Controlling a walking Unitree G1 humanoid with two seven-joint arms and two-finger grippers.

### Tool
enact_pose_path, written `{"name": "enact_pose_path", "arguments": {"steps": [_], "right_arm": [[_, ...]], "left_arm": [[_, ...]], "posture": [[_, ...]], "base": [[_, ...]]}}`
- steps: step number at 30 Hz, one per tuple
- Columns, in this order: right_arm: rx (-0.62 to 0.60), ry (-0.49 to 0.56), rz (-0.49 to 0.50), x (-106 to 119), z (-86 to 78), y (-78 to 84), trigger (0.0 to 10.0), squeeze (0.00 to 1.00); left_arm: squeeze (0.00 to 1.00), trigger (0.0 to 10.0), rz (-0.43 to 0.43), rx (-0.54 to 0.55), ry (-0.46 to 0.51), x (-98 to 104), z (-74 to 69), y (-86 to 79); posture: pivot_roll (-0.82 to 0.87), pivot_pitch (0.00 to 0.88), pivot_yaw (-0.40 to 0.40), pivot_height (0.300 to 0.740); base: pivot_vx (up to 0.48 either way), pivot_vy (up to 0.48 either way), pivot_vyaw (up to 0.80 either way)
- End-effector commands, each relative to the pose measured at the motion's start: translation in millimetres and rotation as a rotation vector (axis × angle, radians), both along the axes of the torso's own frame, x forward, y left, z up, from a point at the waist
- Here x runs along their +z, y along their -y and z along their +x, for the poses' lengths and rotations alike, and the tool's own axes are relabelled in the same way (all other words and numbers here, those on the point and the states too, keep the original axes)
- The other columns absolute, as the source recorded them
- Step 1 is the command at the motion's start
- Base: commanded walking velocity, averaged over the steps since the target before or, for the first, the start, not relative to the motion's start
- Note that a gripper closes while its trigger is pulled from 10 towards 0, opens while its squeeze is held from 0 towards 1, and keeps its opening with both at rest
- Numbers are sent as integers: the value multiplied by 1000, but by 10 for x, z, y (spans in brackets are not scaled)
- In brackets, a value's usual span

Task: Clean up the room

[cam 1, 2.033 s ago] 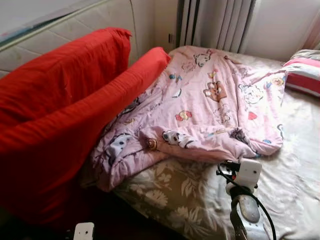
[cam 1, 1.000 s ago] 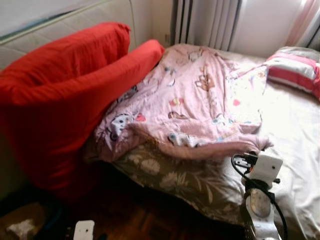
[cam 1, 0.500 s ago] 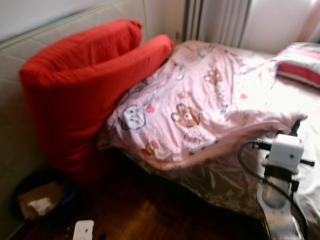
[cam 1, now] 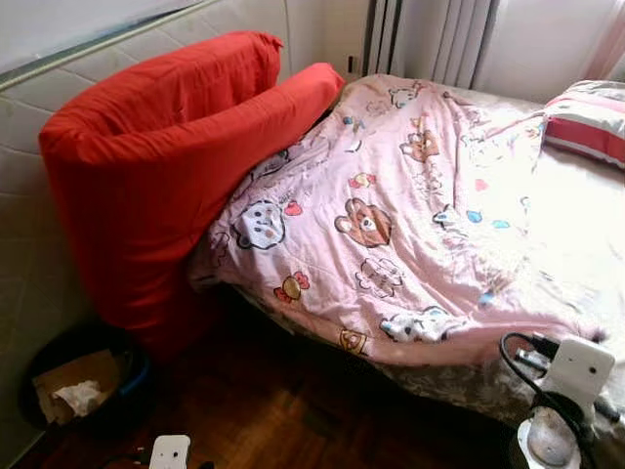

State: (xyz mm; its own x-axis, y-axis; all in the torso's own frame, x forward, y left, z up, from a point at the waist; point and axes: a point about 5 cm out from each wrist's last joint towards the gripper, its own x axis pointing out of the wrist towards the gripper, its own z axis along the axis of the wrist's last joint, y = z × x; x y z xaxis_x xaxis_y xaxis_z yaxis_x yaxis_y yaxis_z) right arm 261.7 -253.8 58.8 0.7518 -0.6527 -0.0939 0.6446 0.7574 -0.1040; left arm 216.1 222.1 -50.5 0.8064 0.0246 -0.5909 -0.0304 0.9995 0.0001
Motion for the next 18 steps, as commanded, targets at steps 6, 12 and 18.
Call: {"name": "enact_pose_path", "arguments": {"steps": [6,12,18], "right_arm": [[132,-266,165,-493,-101,-187,10000,0],[282,-322,75,-541,-98,-311,10000,0],[359,-346,-17,-512,-94,-322,10000,0]], "left_arm": [[0,10000,0,0,-61,-85,-133,-25],[0,10000,-3,-4,-69,-96,-146,-21],[0,10000,-10,-14,-77,-107,-148,12]], "posture": [[5,195,28,740],[6,199,28,740],[-2,197,26,740]], "base": [[0,0,0],[0,0,0],[0,0,0]]}}
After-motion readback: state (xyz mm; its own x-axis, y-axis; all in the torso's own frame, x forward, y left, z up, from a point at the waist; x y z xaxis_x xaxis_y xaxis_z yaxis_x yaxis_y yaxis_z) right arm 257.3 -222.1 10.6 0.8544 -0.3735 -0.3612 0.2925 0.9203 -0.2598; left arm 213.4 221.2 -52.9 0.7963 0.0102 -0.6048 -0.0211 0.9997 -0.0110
